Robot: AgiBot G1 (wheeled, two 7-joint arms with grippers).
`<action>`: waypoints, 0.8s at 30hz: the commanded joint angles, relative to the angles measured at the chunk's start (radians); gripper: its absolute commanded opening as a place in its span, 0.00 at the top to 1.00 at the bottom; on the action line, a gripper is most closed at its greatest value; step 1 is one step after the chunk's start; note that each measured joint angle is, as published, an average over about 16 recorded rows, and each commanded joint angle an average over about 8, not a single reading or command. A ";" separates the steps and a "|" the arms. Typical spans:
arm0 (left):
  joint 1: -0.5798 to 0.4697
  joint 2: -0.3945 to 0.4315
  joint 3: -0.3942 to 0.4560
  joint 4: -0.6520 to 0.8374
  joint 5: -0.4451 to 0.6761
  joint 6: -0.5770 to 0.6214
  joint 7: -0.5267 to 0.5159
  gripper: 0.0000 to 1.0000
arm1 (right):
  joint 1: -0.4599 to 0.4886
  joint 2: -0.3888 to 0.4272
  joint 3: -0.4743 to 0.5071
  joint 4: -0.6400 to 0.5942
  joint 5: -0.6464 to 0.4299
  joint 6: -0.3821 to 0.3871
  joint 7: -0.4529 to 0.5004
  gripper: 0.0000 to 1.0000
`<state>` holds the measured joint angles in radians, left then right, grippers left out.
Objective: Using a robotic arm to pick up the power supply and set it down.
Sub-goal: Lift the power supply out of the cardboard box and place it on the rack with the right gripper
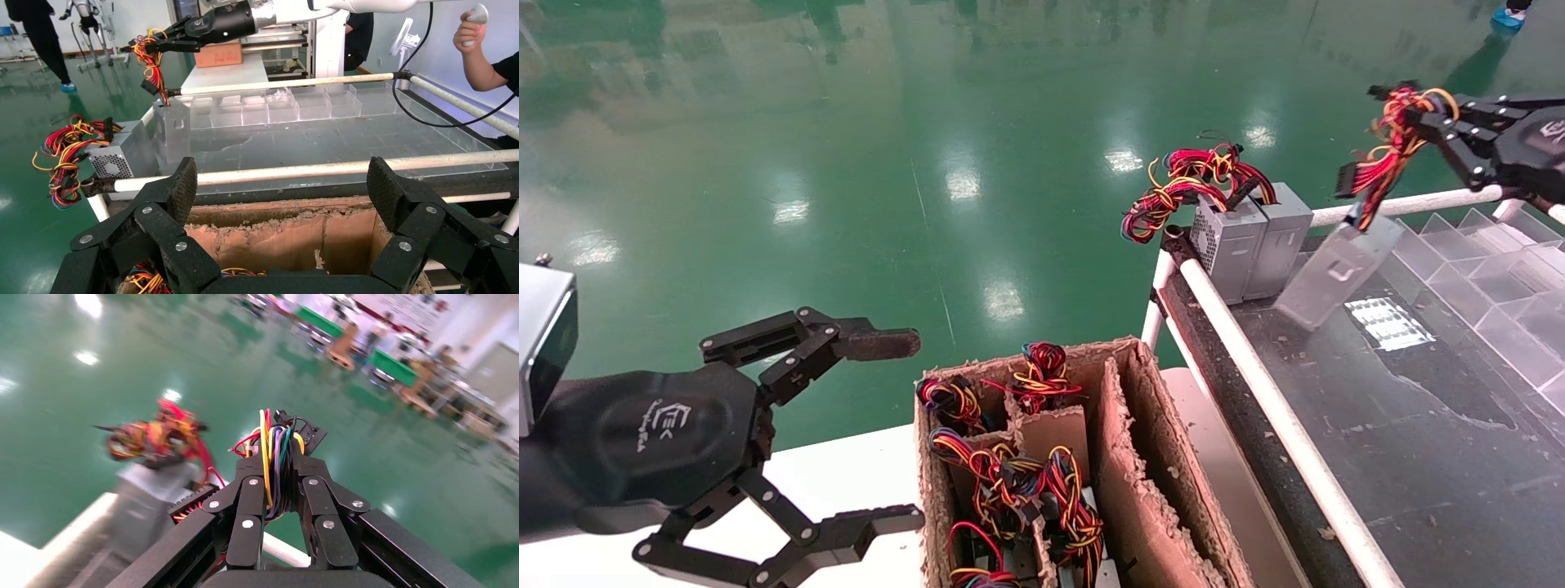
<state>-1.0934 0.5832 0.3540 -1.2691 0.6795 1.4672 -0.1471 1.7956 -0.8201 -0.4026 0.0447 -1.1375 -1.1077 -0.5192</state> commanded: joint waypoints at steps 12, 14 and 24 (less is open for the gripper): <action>0.000 0.000 0.000 0.000 0.000 0.000 0.000 0.00 | 0.036 -0.086 -0.020 -0.036 -0.033 0.229 -0.028 1.00; 0.000 0.000 0.000 0.000 0.000 0.000 0.000 0.00 | 0.038 -0.097 -0.022 -0.036 -0.035 0.240 -0.030 1.00; 0.000 0.000 0.000 0.000 0.000 0.000 0.000 0.00 | 0.055 -0.165 -0.031 -0.039 -0.048 0.307 -0.031 1.00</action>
<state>-1.0935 0.5831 0.3544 -1.2691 0.6793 1.4670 -0.1469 1.8499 -0.9819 -0.4345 0.0055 -1.1871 -0.8012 -0.5521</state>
